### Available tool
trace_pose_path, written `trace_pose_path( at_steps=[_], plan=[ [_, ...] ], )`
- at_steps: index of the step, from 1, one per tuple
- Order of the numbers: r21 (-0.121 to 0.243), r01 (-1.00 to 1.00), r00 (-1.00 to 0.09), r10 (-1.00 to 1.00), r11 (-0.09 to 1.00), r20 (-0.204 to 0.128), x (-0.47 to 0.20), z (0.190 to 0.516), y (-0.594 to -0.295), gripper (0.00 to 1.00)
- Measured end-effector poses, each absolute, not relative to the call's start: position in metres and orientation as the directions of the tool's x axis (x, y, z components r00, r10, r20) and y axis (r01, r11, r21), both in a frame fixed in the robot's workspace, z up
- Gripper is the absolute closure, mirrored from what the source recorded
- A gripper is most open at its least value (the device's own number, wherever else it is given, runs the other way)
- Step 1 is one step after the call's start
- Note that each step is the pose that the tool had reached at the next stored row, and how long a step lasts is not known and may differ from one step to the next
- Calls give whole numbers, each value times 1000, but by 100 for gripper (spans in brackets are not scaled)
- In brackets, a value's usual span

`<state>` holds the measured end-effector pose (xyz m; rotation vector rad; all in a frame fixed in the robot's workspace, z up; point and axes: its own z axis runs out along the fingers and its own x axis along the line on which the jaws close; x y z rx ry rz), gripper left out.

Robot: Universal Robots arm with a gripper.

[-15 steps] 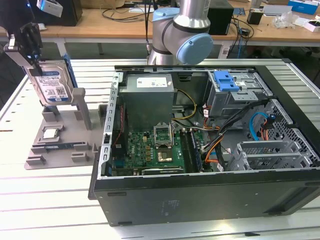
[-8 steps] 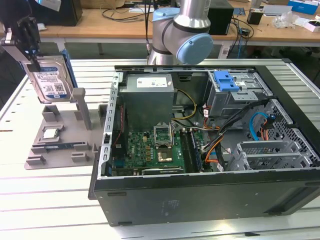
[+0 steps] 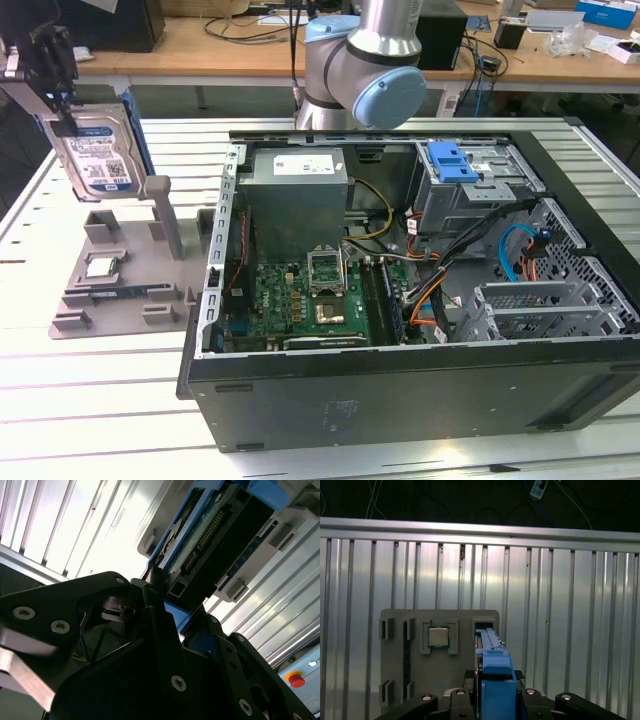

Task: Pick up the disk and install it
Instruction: 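Pick up the disk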

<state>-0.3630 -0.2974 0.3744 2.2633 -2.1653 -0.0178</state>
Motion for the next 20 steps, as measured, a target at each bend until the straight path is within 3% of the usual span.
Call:
trace_pose_path(
  at_steps=[20],
  plan=[
    [15, -999, 44, -999, -44, -2, -363, 400, -297, 63]
  ],
)
